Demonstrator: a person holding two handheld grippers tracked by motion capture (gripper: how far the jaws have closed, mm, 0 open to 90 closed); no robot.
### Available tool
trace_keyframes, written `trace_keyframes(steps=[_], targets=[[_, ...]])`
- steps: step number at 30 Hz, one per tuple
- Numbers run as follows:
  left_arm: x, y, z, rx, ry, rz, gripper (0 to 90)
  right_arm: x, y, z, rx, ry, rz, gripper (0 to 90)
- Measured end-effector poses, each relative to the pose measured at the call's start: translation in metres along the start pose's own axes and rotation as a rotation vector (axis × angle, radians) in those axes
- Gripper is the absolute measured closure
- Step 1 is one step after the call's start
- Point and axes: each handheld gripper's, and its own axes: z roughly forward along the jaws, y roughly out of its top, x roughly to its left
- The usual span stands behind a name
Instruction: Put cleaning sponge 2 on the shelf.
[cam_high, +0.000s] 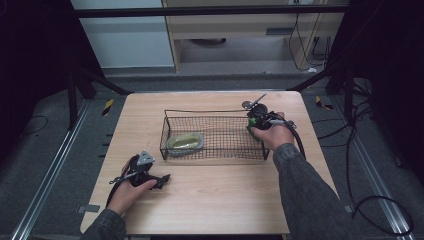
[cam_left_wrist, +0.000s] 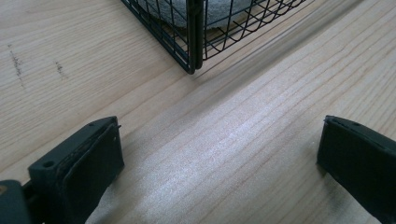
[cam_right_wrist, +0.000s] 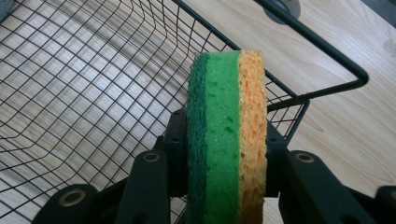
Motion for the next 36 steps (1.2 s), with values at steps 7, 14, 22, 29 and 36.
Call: trace_keyframes(steps=[7,14,22,29,36], targets=[[0.000,0.000,0.000,0.000,-0.001,0.001,0.0,0.002,0.001,0.007,0.006,-0.003,-0.003,64.7],[0.000,0.000,0.000,0.000,-0.001,0.001,0.0,0.003,0.001,0.013,0.018,-0.007,-0.007,64.6],[0.000,0.000,0.000,-0.001,-0.002,0.001,0.0,0.005,0.002,0.014,0.023,-0.005,-0.011,64.4],[0.000,0.000,0.000,0.000,-0.002,0.002,0.0,0.005,0.002,0.015,0.031,-0.004,-0.014,63.2],[0.000,0.000,0.000,0.003,-0.002,0.006,0.0,0.007,0.001,0.011,0.027,0.002,-0.018,60.2]])
